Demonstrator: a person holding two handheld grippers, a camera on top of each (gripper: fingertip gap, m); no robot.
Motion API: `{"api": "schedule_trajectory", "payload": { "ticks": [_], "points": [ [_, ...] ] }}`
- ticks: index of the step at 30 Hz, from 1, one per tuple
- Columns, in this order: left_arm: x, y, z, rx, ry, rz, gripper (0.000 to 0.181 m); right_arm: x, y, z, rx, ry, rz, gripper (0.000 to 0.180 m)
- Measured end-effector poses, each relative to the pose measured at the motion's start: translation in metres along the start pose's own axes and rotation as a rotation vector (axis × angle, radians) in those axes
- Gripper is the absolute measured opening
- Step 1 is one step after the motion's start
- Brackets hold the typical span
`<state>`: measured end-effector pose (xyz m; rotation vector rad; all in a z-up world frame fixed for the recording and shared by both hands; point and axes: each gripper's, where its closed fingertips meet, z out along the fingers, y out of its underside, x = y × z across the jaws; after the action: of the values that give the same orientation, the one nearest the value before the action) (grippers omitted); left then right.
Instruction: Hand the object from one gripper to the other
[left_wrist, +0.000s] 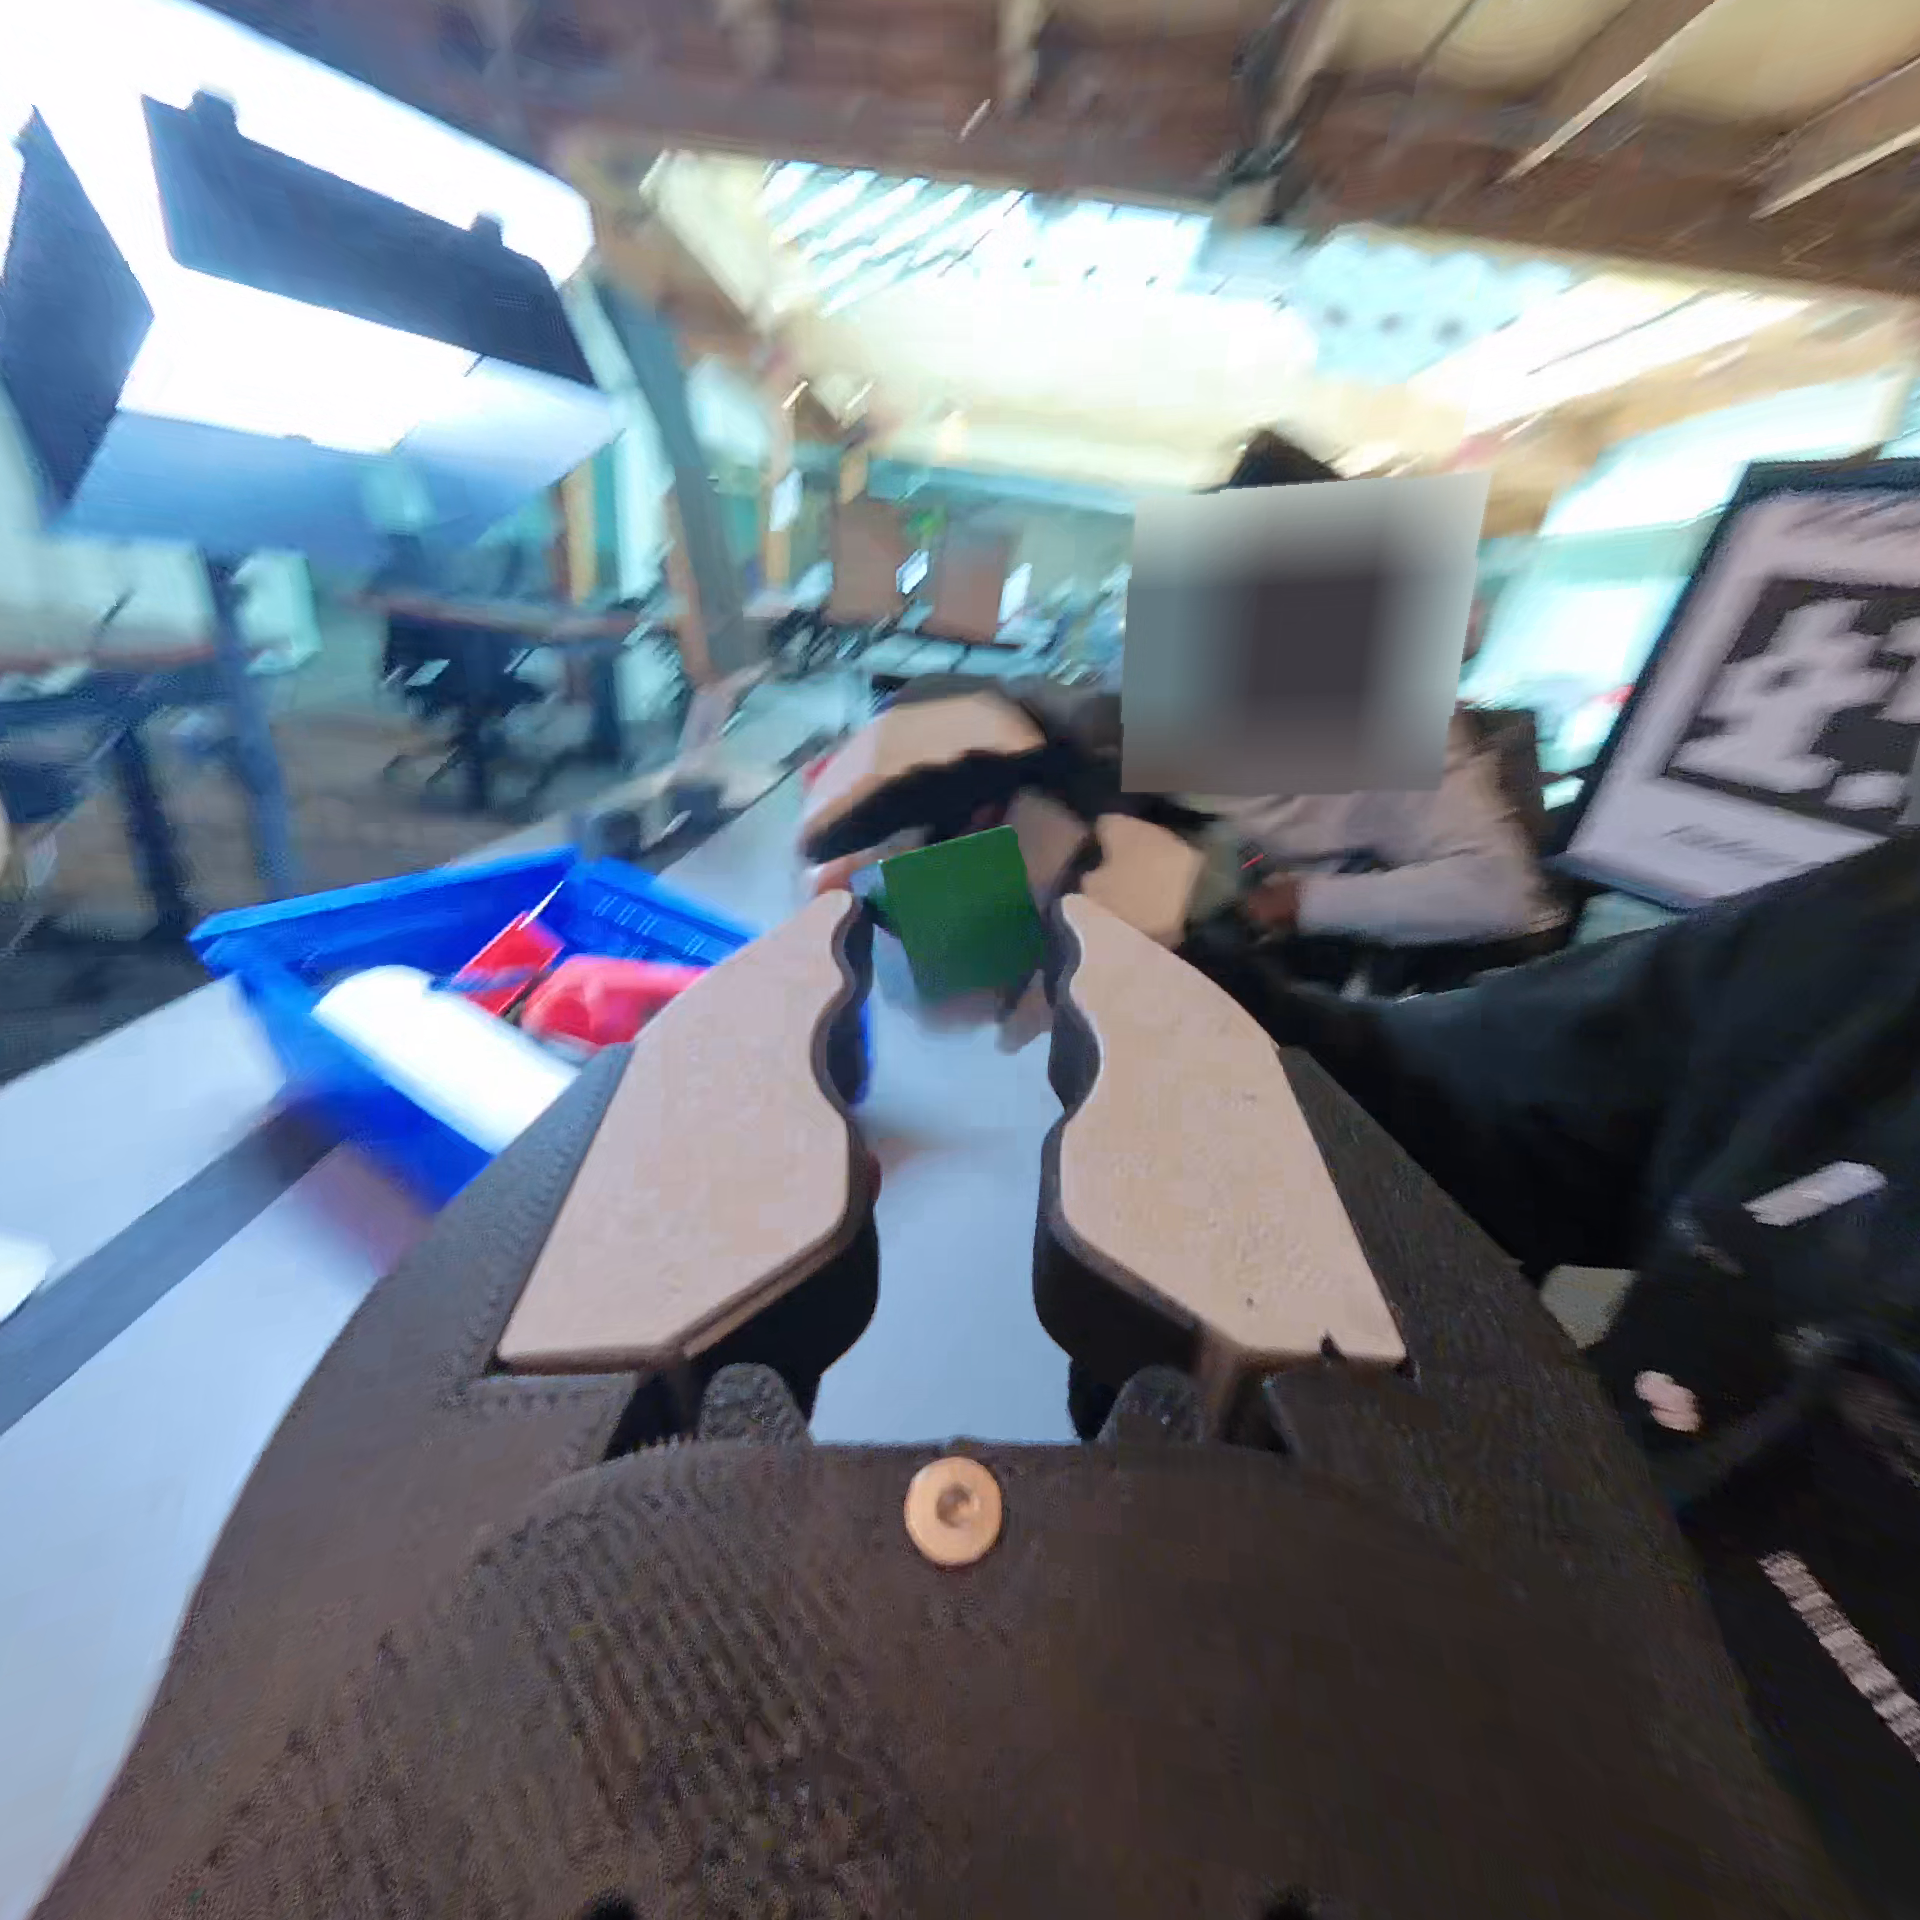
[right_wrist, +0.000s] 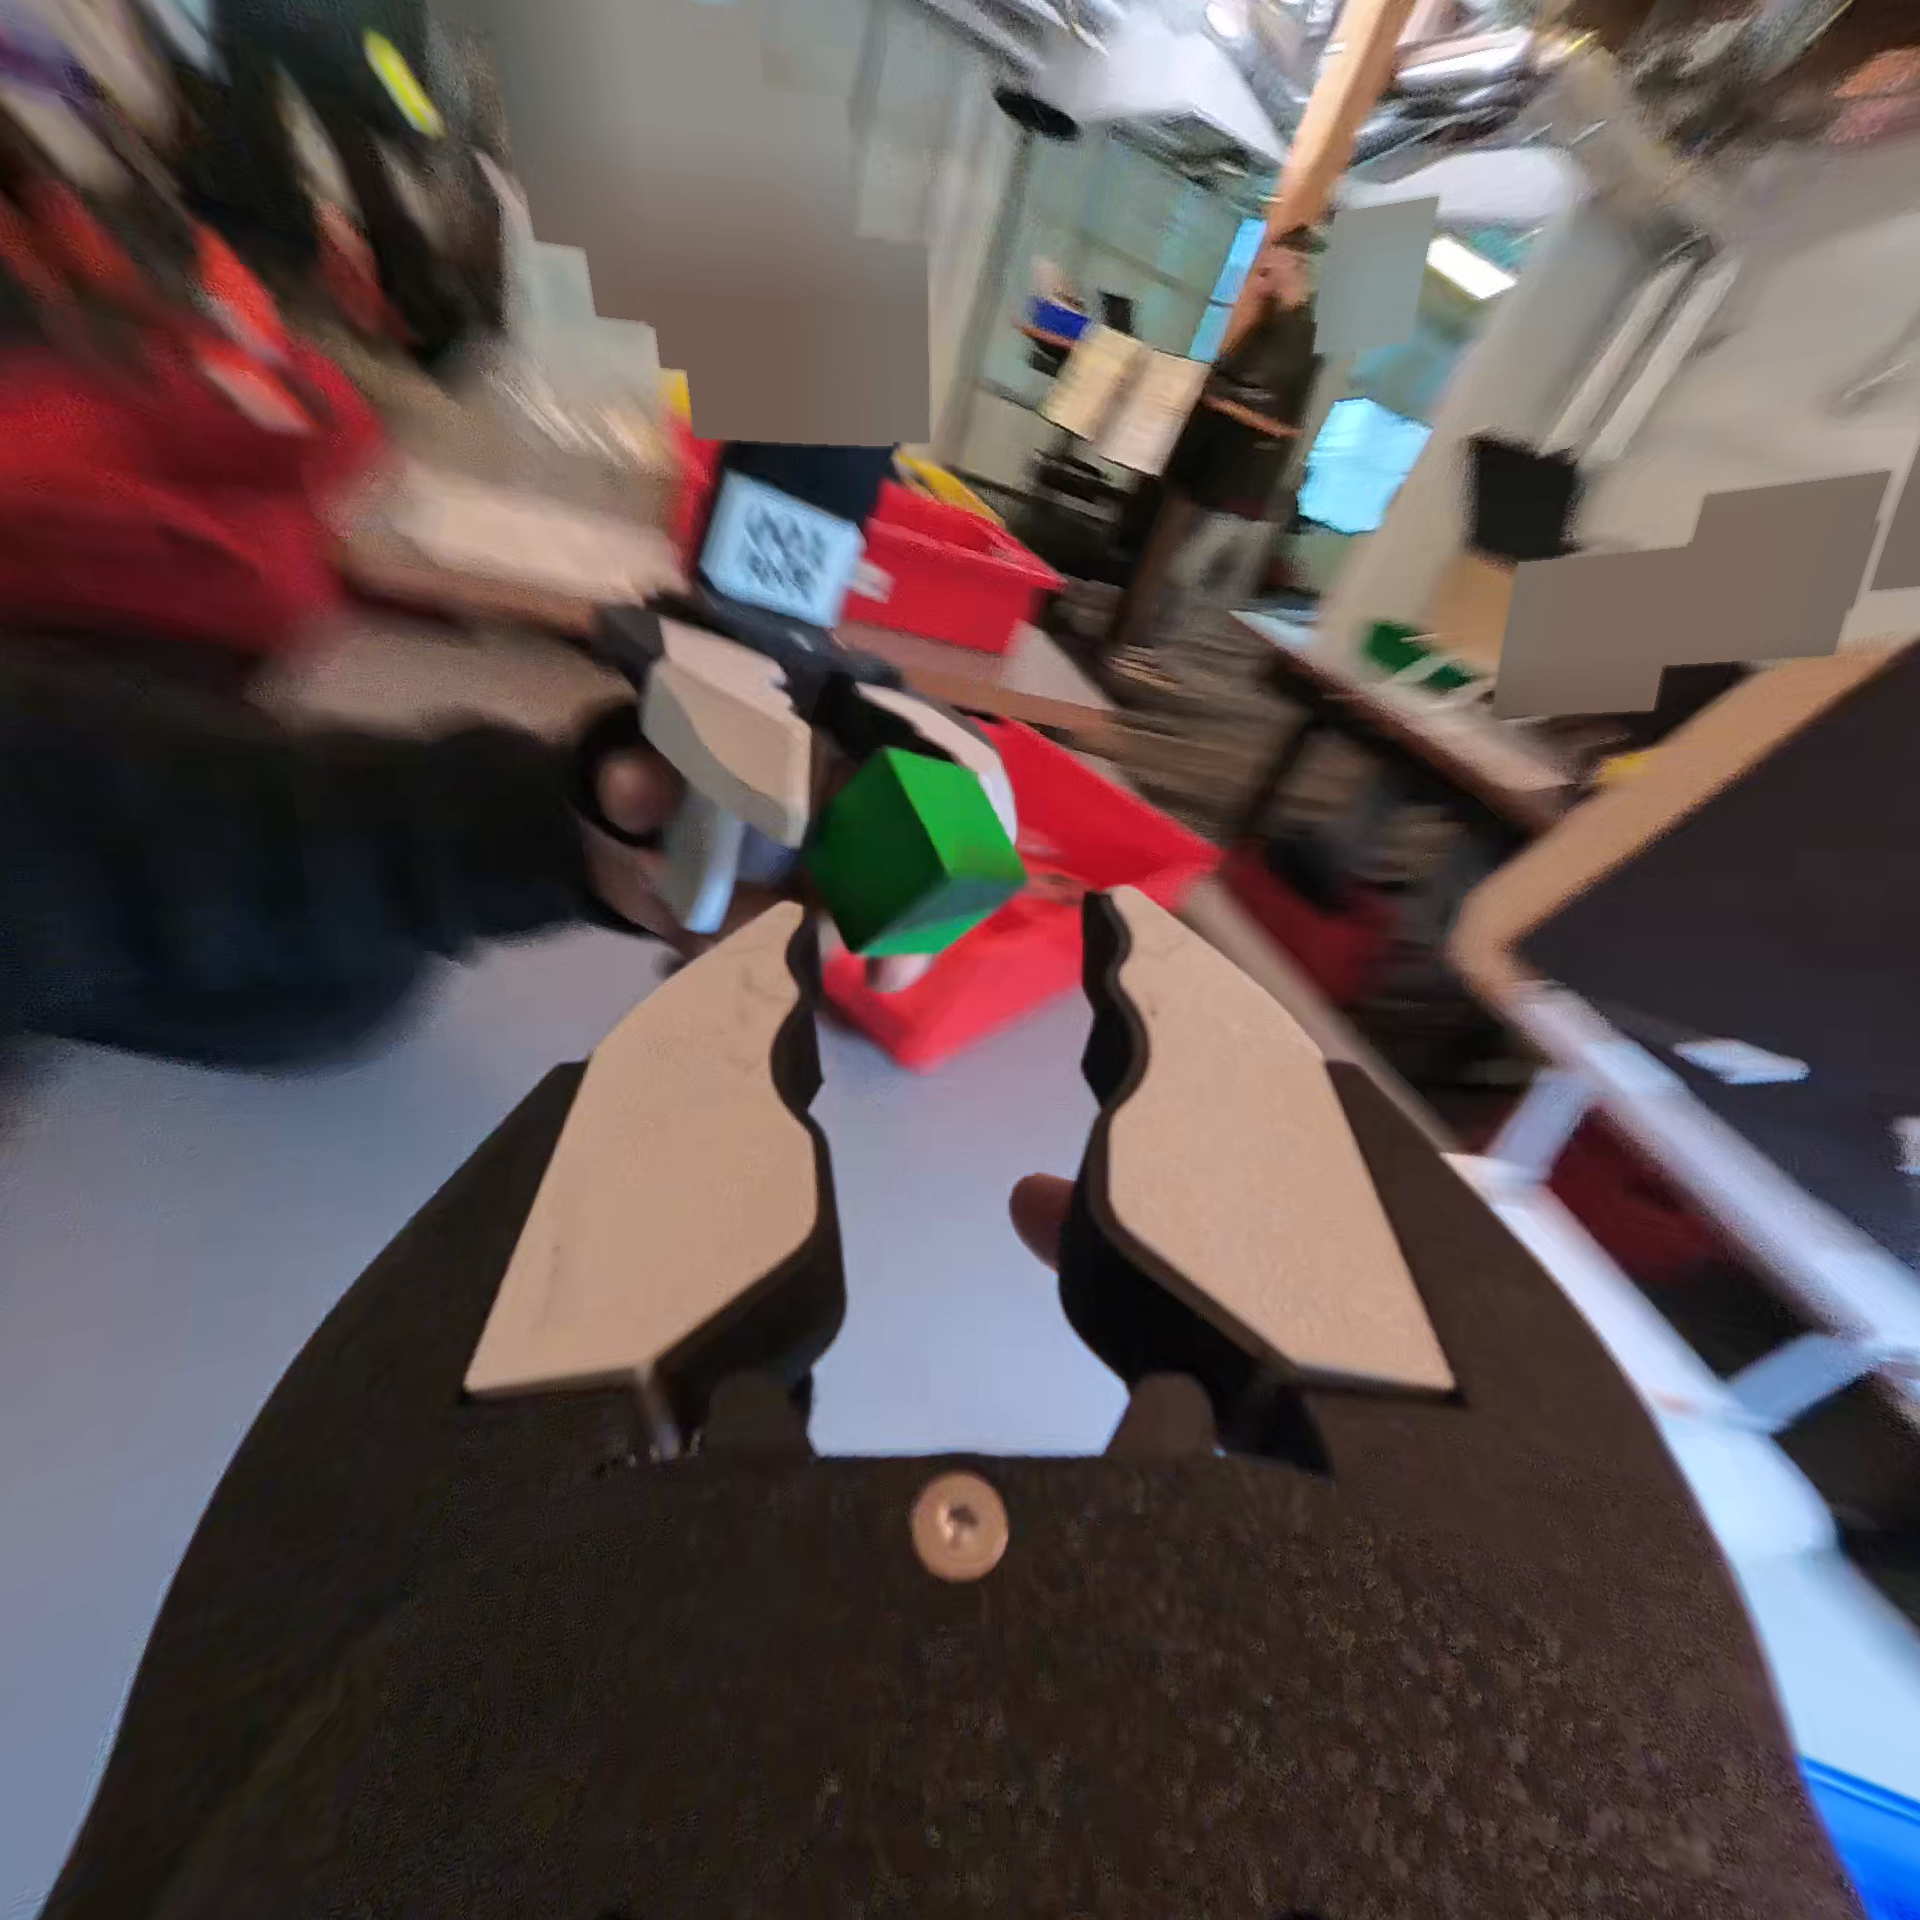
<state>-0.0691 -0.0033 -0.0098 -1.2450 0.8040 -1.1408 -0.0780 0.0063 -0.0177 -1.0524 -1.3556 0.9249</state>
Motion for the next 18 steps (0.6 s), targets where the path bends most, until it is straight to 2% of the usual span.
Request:
{"api": "schedule_trajectory", "payload": {
  "ticks": [2, 4, 7, 10, 13, 15, 18],
  "points": [
    [0.009, -0.007, -0.007, 0.078, 0.108, -0.013, 0.031, -0.009, -0.009, -0.005, 0.113, -0.198, 0.292, 0.05],
    [0.016, -0.01, -0.011, 0.134, 0.184, -0.033, 0.032, -0.016, -0.012, -0.003, 0.17, -0.312, 0.438, 0.045],
    [0.013, -0.007, -0.012, 0.139, 0.184, -0.026, 0.032, -0.021, -0.011, 0.006, 0.183, -0.314, 0.479, 0.026],
    [0.007, -0.005, -0.016, 0.12, 0.161, -0.022, 0.029, -0.015, -0.011, 0.008, 0.179, -0.232, 0.448, 0.025],
    [-0.018, -0.003, -0.017, 0.043, -0.017, -0.007, 0.028, 0.005, -0.005, 0.007, 0.102, 0.007, 0.242, 0.026],
    [-0.033, -0.001, -0.019, -0.018, -0.138, -0.021, 0.03, 0.017, -0.001, 0.005, 0.025, 0.189, 0.008, 0.026],
    [-0.038, -0.001, -0.015, -0.018, -0.195, -0.091, 0.039, 0.027, 0.004, 0.004, -0.098, 0.413, -0.376, 0.025]
  ]
}}
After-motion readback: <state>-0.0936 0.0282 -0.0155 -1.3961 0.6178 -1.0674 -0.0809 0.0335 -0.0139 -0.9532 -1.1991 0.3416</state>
